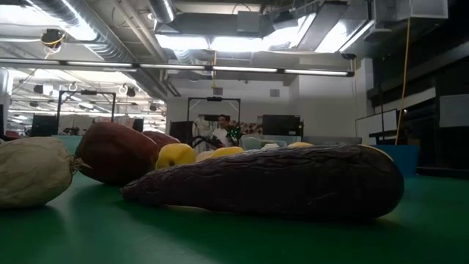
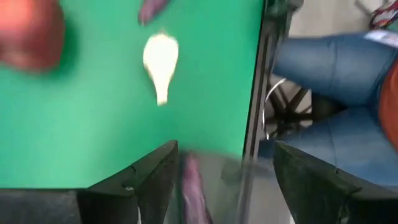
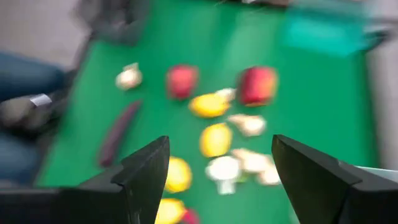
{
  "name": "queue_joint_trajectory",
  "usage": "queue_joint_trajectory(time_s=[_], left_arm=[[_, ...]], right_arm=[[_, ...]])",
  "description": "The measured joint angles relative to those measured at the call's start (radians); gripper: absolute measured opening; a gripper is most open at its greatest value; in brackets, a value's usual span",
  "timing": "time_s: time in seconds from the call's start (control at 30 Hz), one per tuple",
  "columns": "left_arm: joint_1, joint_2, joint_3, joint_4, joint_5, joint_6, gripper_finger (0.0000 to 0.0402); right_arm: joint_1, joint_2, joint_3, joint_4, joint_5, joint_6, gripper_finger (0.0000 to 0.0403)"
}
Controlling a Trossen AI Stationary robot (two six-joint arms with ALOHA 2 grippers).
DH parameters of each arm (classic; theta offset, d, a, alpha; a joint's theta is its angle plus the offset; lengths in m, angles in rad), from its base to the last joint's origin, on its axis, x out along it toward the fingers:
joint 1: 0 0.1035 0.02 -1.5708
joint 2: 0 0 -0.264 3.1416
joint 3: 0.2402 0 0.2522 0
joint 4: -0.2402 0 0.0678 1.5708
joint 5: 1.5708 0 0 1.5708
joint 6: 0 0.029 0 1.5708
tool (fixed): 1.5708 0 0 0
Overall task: Sort produce into baskets
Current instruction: Put the violet eggplant into the bottom black transparent bin
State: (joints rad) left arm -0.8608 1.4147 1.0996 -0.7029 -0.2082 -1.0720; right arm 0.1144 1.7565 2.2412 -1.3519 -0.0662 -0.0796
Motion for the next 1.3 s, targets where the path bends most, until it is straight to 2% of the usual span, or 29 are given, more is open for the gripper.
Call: queue_joint_trajectory(time_s=[0.07, 0.23, 0.43, 0.6, 0.77, 0.93, 1.07, 1.3], left_arm=[[0.033, -0.001, 0.000, 0.022, -0.006, 0.052, 0.0255], [0.102, -0.001, 0.000, 0.025, -0.021, 0.162, 0.0255], [0.156, -0.002, 0.000, 0.039, -0.056, 0.324, 0.0255], [0.202, -0.002, 0.000, 0.042, -0.082, 0.402, 0.0255], [0.231, -0.002, 0.001, 0.041, -0.091, 0.443, 0.0255], [0.245, -0.003, 0.001, 0.033, -0.101, 0.465, 0.0255], [0.254, -0.004, 0.001, 0.034, -0.128, 0.482, 0.0255], [0.255, -0.004, 0.001, 0.031, -0.146, 0.499, 0.0255]], right_arm=[[0.053, 0.000, -0.073, 0.035, -0.032, 0.033, 0.0280], [0.198, 0.000, -0.323, 0.239, -0.009, 0.102, 0.0280], [0.310, 0.001, -0.675, 0.729, 0.039, 0.163, 0.0280], [0.310, 0.030, -0.895, 1.118, 0.137, 0.232, 0.0280], [0.312, 0.151, -0.904, 1.253, 0.191, 0.242, 0.0280], [0.320, 0.260, -0.859, 1.245, 0.224, 0.283, 0.0280], [0.319, 0.329, -0.854, 1.225, 0.203, 0.342, 0.0280], [0.331, 0.382, -0.852, 1.170, 0.187, 0.401, 0.0280]])
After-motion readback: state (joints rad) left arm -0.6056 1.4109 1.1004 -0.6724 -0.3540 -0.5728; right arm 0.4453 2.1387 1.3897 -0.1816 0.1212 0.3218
